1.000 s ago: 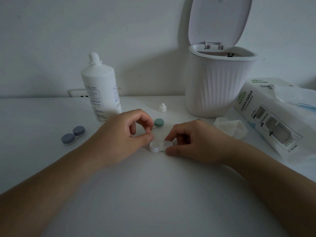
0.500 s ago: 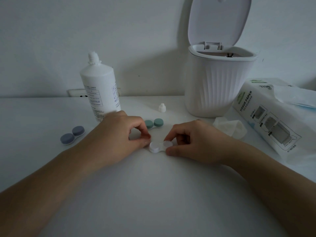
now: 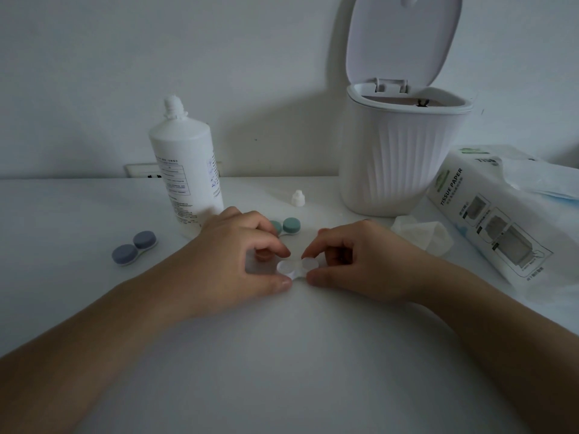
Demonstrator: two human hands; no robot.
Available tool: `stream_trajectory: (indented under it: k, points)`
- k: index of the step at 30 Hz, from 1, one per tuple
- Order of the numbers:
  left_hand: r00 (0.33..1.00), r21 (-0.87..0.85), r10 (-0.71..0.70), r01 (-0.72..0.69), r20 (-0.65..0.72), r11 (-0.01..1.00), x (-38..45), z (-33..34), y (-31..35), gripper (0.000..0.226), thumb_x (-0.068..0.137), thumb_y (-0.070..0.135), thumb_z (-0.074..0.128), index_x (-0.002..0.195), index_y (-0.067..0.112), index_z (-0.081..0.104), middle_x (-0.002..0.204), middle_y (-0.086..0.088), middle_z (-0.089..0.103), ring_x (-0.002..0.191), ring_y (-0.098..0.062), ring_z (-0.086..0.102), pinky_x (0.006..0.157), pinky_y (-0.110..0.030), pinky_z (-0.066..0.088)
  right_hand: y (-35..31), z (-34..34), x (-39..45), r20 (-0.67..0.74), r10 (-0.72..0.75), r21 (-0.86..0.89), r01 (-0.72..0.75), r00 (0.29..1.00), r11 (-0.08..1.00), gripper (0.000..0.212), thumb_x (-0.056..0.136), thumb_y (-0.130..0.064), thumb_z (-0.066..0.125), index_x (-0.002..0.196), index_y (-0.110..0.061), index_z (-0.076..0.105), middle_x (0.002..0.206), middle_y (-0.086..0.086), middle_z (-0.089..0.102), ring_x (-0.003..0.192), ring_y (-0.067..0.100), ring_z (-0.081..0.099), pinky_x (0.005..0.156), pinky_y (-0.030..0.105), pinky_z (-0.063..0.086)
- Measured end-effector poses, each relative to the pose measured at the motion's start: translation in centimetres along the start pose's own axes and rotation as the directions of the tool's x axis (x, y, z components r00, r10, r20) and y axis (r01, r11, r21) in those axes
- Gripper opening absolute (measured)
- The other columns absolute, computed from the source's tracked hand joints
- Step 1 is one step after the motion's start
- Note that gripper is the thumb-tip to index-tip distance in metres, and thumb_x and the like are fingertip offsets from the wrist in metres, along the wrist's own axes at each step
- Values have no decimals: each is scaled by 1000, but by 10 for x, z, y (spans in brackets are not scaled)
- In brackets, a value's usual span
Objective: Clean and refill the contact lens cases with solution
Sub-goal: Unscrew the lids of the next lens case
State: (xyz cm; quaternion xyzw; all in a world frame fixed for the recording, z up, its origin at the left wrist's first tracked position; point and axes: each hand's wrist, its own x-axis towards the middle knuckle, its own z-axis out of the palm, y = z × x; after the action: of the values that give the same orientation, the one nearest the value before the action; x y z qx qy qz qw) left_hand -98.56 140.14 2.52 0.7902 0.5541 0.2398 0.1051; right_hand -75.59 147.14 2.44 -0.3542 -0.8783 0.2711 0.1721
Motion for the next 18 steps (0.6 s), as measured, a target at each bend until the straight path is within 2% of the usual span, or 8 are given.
stream_trajectory:
  k: [4, 9, 13, 16, 18]
  points:
    - [1000, -53, 14, -16, -28, 998, 1, 0, 0, 20, 71, 60, 71, 86, 46, 70, 97, 16, 61, 99, -1, 46, 81, -14, 31, 0, -2, -1, -6, -18, 1, 18, 1000, 1000, 13, 83, -36, 78, 93, -39, 70, 60, -21, 55, 54, 2, 49, 57, 13, 38]
    - [1000, -95, 0, -1, -18, 995, 1, 0, -2, 18, 75, 53, 83, 87, 42, 74, 96, 15, 62, 100, -4, 48, 75, -14, 33, 0, -2, -1, -26, -35, 3, 35, 999, 999, 14, 84, -34, 78, 93, -39, 70, 59, -21, 54, 54, 2, 49, 56, 12, 38]
    - [1000, -123, -7, 4, -24, 992, 1, 0, -2, 16, 72, 53, 80, 84, 43, 74, 97, 15, 62, 101, -6, 51, 73, -11, 34, -1, -3, -2, -44, -49, 16, 50, 998, 999, 18, 82, -37, 79, 98, -38, 72, 61, -20, 55, 54, 1, 49, 57, 11, 38]
    - [1000, -122, -10, 7, -24, 993, 2, -1, -2, 13, 73, 48, 83, 82, 45, 74, 96, 16, 62, 99, -7, 52, 71, -15, 34, -1, -10, -4, -124, -65, -10, 64, 990, 998, 24, 83, -42, 76, 106, -34, 73, 70, -15, 60, 58, 1, 52, 58, 10, 39]
    - [1000, -121, -15, 11, -25, 993, 2, -1, -3, 14, 73, 48, 82, 83, 42, 75, 96, 16, 62, 98, -8, 52, 71, -16, 34, -3, -18, -5, -194, -89, -123, 65, 977, 990, 24, 87, -43, 69, 108, -31, 74, 69, -16, 59, 63, -1, 55, 60, 9, 41]
